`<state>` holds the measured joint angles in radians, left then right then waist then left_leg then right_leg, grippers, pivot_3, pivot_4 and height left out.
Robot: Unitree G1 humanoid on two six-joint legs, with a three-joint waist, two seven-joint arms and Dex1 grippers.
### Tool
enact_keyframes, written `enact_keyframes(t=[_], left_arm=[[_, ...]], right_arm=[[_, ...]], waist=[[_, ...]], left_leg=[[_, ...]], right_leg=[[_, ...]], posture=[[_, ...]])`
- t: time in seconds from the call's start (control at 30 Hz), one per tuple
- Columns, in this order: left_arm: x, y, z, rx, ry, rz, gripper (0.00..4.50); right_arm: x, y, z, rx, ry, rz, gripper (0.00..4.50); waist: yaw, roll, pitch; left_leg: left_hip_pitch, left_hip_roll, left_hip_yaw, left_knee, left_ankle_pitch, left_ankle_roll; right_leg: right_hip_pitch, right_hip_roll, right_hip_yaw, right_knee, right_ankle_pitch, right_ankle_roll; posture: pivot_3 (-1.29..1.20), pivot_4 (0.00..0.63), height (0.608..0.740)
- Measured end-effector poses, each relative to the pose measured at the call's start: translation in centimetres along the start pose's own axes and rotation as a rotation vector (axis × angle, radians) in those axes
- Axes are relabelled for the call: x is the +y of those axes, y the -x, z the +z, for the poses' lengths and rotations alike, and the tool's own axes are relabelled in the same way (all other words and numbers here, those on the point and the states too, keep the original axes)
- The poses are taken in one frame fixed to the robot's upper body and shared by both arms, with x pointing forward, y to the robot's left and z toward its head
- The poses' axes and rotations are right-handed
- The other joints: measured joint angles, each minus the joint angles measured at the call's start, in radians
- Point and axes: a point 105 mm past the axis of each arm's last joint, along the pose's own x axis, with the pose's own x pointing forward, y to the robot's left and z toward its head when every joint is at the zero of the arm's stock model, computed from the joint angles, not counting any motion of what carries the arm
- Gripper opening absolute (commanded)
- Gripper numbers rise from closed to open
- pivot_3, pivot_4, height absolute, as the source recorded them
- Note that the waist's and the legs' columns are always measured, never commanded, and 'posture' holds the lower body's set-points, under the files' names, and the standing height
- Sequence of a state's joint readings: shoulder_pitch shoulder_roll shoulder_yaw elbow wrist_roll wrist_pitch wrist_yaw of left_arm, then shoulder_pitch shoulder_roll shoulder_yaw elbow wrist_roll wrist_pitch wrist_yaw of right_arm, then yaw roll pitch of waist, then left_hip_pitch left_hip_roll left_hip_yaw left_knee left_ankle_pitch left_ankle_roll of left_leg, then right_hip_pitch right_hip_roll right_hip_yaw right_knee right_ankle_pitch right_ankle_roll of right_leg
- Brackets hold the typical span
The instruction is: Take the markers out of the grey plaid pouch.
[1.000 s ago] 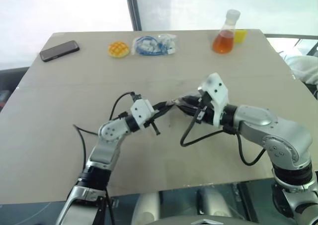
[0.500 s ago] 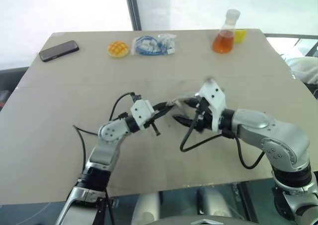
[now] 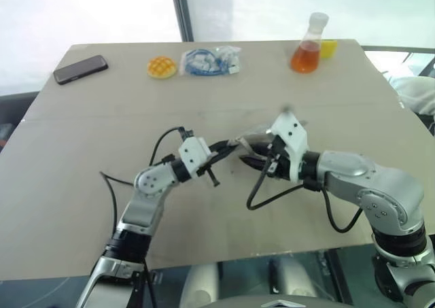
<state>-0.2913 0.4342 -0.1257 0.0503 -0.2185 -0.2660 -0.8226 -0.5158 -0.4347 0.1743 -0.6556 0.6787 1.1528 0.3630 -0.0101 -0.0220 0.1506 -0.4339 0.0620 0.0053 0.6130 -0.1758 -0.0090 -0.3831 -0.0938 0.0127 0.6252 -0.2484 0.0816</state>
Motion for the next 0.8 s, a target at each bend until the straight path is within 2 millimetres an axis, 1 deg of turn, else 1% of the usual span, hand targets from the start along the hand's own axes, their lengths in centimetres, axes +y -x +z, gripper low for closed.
enact_keyframes(t=[0.17,0.33,0.4,0.5,0.53,0.57,0.63,0.7,0.8], left_arm=[[0.1,0.1,0.0,0.006,-0.003,0.000,0.00],[-0.1,0.3,-0.3,0.012,0.005,-0.001,0.00],[-0.3,0.4,-0.4,0.014,0.010,-0.004,0.00],[-0.4,0.5,-0.3,0.009,0.015,-0.009,0.00],[-0.5,0.5,-0.2,0.007,0.015,-0.010,0.00],[-0.5,0.6,-0.2,0.008,0.016,-0.011,0.00],[-0.5,0.6,-0.3,0.012,0.023,-0.009,0.00],[-0.5,0.6,-0.3,0.010,0.029,-0.008,0.00],[-0.6,0.6,0.0,0.003,0.024,-0.010,0.00]], right_arm=[[-1.1,0.9,-0.2,0.012,0.004,-0.049,0.07],[-2.8,1.8,-0.4,0.038,0.022,-0.128,0.07],[-4.2,2.3,-0.9,0.067,0.019,-0.192,0.07],[-6.0,3.6,-1.8,0.115,0.017,-0.274,0.07],[-6.7,4.2,-2.3,0.138,0.016,-0.309,0.07],[-7.8,5.3,-3.0,0.174,0.013,-0.367,0.07],[-8.8,6.4,-3.5,0.199,0.004,-0.422,0.07],[-9.4,7.3,-3.8,0.212,-0.002,-0.457,0.07],[-9.6,7.6,-3.8,0.211,-0.003,-0.470,0.07]], waist=[[0.000,0.000,0.000],[0.000,0.000,0.000],[0.001,0.000,0.001],[0.003,-0.001,0.001],[0.004,-0.001,0.001],[0.005,-0.001,0.001],[0.005,-0.001,0.001],[0.004,-0.001,0.001],[0.001,-0.001,0.001]], left_leg=[[0.000,0.000,0.000,0.000,0.000,0.000],[0.000,0.000,0.000,0.000,0.000,0.000],[0.000,0.000,0.001,0.000,0.000,0.000],[-0.001,0.000,0.001,0.000,0.000,0.000],[-0.001,0.000,0.001,0.000,0.000,0.000],[-0.001,0.000,0.001,0.000,0.000,0.000],[-0.002,0.000,0.002,-0.001,0.000,0.000],[-0.002,0.000,0.002,-0.001,0.000,0.000],[-0.002,0.000,0.002,-0.001,0.000,0.000]], right_leg=[[0.000,0.000,0.000,0.000,0.000,0.000],[0.000,0.000,0.000,0.000,0.000,0.000],[0.000,0.000,0.000,-0.001,0.000,0.000],[-0.001,0.000,0.000,-0.001,0.000,0.000],[-0.001,-0.001,0.000,-0.002,0.000,0.000],[-0.001,-0.001,0.000,-0.002,0.000,0.000],[-0.002,-0.001,0.001,-0.002,0.000,0.000],[-0.003,0.000,0.001,-0.002,0.000,0.000],[-0.004,0.000,0.002,-0.002,0.000,0.000]], posture=[[0.00,0.150,0.740],[0.00,0.150,0.740],[0.00,0.150,0.740],[0.00,0.150,0.740],[0.00,0.150,0.740],[0.00,0.150,0.740],[0.00,0.150,0.740],[0.00,0.150,0.740],[0.00,0.150,0.740]])
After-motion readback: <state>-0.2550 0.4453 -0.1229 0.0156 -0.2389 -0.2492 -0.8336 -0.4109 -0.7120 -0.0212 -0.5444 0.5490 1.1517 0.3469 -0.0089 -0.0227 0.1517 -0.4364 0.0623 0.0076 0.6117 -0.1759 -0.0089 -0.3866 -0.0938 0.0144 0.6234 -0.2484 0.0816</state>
